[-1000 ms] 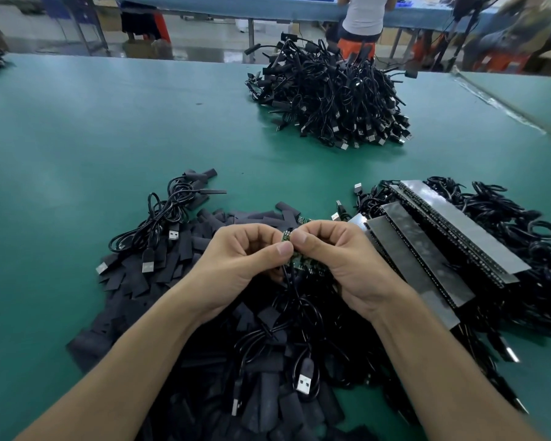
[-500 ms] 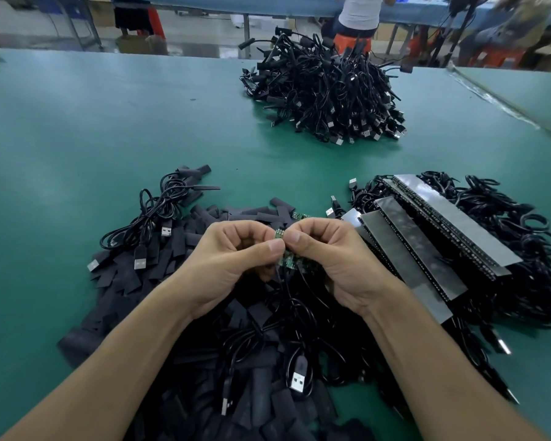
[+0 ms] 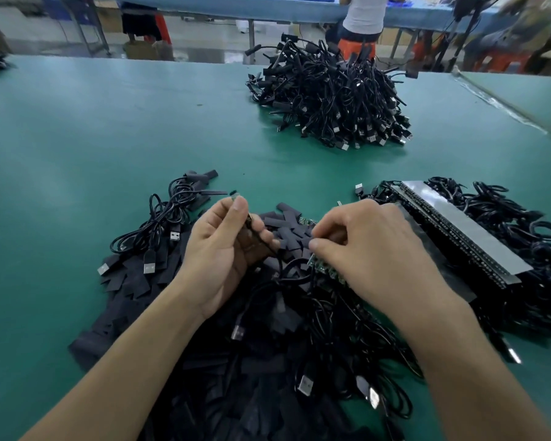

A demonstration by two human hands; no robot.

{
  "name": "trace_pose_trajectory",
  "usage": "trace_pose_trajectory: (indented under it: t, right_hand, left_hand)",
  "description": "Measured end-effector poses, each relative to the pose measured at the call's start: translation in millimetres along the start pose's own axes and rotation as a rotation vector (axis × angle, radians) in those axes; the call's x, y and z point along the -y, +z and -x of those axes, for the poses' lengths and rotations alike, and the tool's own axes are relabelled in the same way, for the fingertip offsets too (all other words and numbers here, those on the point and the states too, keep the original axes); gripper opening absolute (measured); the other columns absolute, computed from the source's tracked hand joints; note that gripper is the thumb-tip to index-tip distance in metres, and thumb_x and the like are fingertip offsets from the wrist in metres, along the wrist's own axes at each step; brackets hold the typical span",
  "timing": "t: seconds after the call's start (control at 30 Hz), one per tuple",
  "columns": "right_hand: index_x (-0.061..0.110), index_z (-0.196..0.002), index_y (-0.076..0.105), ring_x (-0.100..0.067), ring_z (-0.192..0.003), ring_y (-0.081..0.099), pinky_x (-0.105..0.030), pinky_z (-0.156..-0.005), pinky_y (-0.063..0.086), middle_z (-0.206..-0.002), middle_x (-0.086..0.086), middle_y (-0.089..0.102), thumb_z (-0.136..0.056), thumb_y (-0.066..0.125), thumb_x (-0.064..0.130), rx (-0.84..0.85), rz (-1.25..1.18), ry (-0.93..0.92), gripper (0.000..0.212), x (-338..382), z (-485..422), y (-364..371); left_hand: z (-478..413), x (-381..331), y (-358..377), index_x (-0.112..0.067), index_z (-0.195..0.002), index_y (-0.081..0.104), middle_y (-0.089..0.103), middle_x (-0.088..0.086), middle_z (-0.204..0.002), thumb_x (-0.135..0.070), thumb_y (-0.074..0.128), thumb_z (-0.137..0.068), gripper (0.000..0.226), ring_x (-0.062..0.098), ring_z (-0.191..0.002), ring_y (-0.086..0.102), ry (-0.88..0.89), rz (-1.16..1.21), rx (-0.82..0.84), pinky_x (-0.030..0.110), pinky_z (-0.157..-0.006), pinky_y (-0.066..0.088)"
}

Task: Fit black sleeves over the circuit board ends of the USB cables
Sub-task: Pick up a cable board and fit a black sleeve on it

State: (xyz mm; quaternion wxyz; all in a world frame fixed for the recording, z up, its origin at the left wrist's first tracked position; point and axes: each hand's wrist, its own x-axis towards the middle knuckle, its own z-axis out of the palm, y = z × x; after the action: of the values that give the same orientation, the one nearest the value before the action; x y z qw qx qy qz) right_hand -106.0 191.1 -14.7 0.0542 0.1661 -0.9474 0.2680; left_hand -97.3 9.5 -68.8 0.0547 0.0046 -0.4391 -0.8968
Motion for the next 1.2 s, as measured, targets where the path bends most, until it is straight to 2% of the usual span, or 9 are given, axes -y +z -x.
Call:
trace_pose_trajectory:
  t: [0.17, 0.27, 0.37, 0.47, 0.6, 0.73, 0.8, 1.0, 1.2]
  right_hand:
    - [0.025, -0.086, 0.071, -0.025, -0.089, 0.065, -0.042, -0.084, 0.056, -0.092, -0.004, 0.068, -0.090, 0.066, 0.024, 0.159, 0.059, 0.167, 0.006, -2, 1, -2]
    - [0.026, -0.096, 0.073, -0.023, -0.098, 0.063, -0.042, -0.087, 0.054, -0.102, -0.002, 0.068, -0.091, 0.064, 0.020, 0.168, 0.116, 0.145, 0.013, -2, 1, -1]
    - [0.025, -0.108, 0.070, -0.024, -0.110, 0.054, -0.041, -0.092, 0.049, -0.110, 0.000, 0.062, -0.092, 0.061, 0.026, 0.126, 0.176, 0.029, 0.019, 5, 1, 6]
    - [0.017, -0.100, 0.065, -0.028, -0.107, 0.050, -0.037, -0.084, 0.045, -0.102, -0.004, 0.053, -0.095, 0.056, 0.042, 0.190, 0.301, 0.028, 0.028, 4, 0, 16]
    - [0.019, -0.115, 0.061, -0.028, -0.115, 0.044, -0.039, -0.091, 0.040, -0.110, -0.005, 0.049, -0.096, 0.056, 0.048, 0.303, 0.350, 0.065, 0.035, 3, 1, 25]
    - [0.023, -0.112, 0.062, -0.027, -0.114, 0.050, -0.041, -0.096, 0.046, -0.113, -0.003, 0.056, -0.090, 0.067, 0.040, 0.223, 0.218, 0.066, 0.028, 2, -2, 24]
    - [0.020, -0.116, 0.058, -0.028, -0.117, 0.049, -0.042, -0.097, 0.045, -0.117, -0.005, 0.056, -0.091, 0.065, 0.041, 0.239, 0.231, 0.076, 0.033, 1, -2, 26]
    - [0.019, -0.129, 0.051, -0.028, -0.121, 0.039, -0.041, -0.100, 0.038, -0.125, -0.006, 0.045, -0.097, 0.053, 0.046, 0.290, 0.326, 0.012, 0.042, -5, -1, 34]
    - [0.027, -0.085, 0.068, -0.009, -0.081, 0.064, -0.028, -0.078, 0.051, -0.083, 0.010, 0.067, -0.084, 0.073, 0.024, -0.018, -0.157, -0.035, 0.006, -5, -7, 31]
  left_hand:
    - [-6, -26, -4, -0.021, -0.083, 0.061, 0.051, -0.006, -0.062, -0.030, 0.061, -0.089, 0.011, 0.006, -0.053, 0.048, 0.216, -0.027, -0.111, 0.021, -0.051, 0.048]
    - [-10, -49, -12, -0.022, -0.086, 0.061, 0.048, -0.010, -0.059, -0.029, 0.058, -0.097, 0.014, 0.003, -0.046, 0.038, 0.242, -0.099, -0.212, 0.015, -0.040, 0.035]
    - [-11, -54, -14, -0.021, -0.087, 0.070, 0.049, -0.010, -0.057, -0.025, 0.058, -0.100, 0.018, 0.003, -0.042, 0.035, 0.182, -0.375, -0.227, 0.014, -0.034, 0.027]
    - [-9, -45, -12, -0.029, -0.093, 0.074, 0.050, -0.010, -0.057, -0.023, 0.055, -0.101, 0.022, 0.011, -0.048, 0.035, 0.185, -0.735, -0.167, 0.019, -0.040, 0.026]
    - [-8, -29, -11, -0.029, -0.126, 0.066, 0.059, -0.013, -0.059, -0.015, 0.051, -0.102, 0.031, 0.019, -0.056, 0.041, 0.146, -1.038, -0.039, 0.029, -0.050, 0.034]
    - [-1, -13, -3, -0.029, -0.113, 0.068, 0.068, -0.004, -0.073, -0.009, 0.059, -0.097, 0.027, 0.008, -0.053, 0.062, 0.132, -1.006, -0.009, 0.017, -0.047, 0.045]
    - [0, -3, -3, -0.033, -0.103, 0.066, 0.069, -0.004, -0.072, -0.009, 0.061, -0.096, 0.026, 0.008, -0.051, 0.063, 0.129, -0.972, -0.034, 0.018, -0.045, 0.045]
    - [1, 9, -12, -0.037, -0.104, 0.066, 0.071, -0.016, -0.077, -0.014, 0.063, -0.095, 0.024, 0.006, -0.051, 0.064, 0.209, -1.039, -0.088, 0.011, -0.049, 0.044]
    - [0, 9, -11, -0.033, -0.100, 0.071, 0.073, -0.014, -0.075, -0.010, 0.063, -0.095, 0.025, 0.007, -0.052, 0.063, 0.197, -0.960, -0.061, 0.014, -0.055, 0.047]
